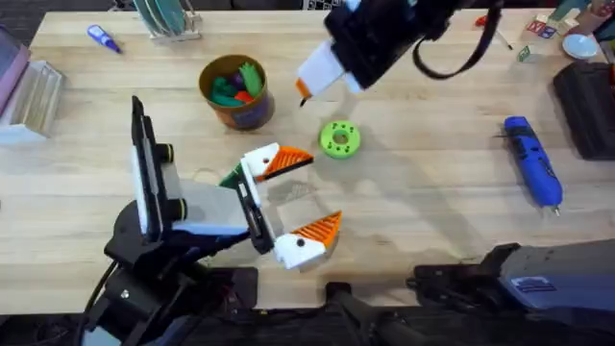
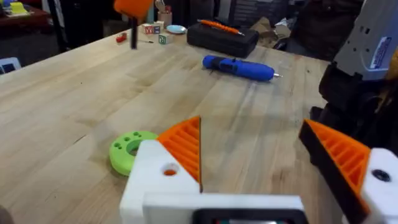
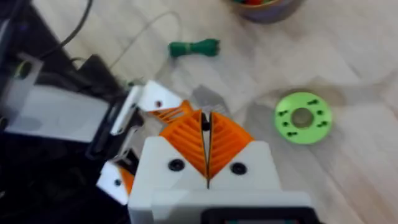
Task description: Pick up the gripper from the table and insert it into the empty holder that is missing its gripper. Then pick up a screw, insert it into the mounting hole, and use the screwdriver to tighten it. Finally, clean up the table by picking up the vegetable and placing it into the bucket.
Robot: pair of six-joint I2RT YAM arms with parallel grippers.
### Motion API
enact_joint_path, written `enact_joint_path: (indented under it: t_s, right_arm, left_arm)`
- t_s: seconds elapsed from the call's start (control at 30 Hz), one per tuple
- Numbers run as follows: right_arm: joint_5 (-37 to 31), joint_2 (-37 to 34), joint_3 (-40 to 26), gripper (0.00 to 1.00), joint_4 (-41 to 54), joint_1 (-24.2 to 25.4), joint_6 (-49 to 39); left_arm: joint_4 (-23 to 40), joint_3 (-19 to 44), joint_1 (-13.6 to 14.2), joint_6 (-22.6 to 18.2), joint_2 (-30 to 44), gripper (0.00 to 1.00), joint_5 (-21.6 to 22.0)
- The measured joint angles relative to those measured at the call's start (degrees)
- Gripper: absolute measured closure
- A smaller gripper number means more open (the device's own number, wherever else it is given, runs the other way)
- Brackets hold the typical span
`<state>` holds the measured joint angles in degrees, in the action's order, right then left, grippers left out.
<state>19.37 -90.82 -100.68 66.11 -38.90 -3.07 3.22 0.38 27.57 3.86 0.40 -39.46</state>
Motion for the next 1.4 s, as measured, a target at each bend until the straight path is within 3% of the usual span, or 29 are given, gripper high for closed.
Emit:
enact_joint_path:
  t_s: [0.2, 0.57, 1.4]
  right_arm:
    - [2.7, 0.0, 0.0, 0.995, 0.3, -4.8, -0.4]
    - [-2.3, -3.6, 0.0, 0.995, 0.1, -11.9, -0.3]
    - [-3.9, -6.3, 0.0, 0.995, -0.4, -12.8, -0.2]
  left_arm:
    - [0.0, 0.0, 0.0, 0.0, 0.0, 0.016, 0.0]
    - [0.0, 0.0, 0.0, 0.0, 0.0, 0.015, 0.0]
    - [0.0, 0.0, 0.0, 0.0, 0.0, 0.015, 0.0]
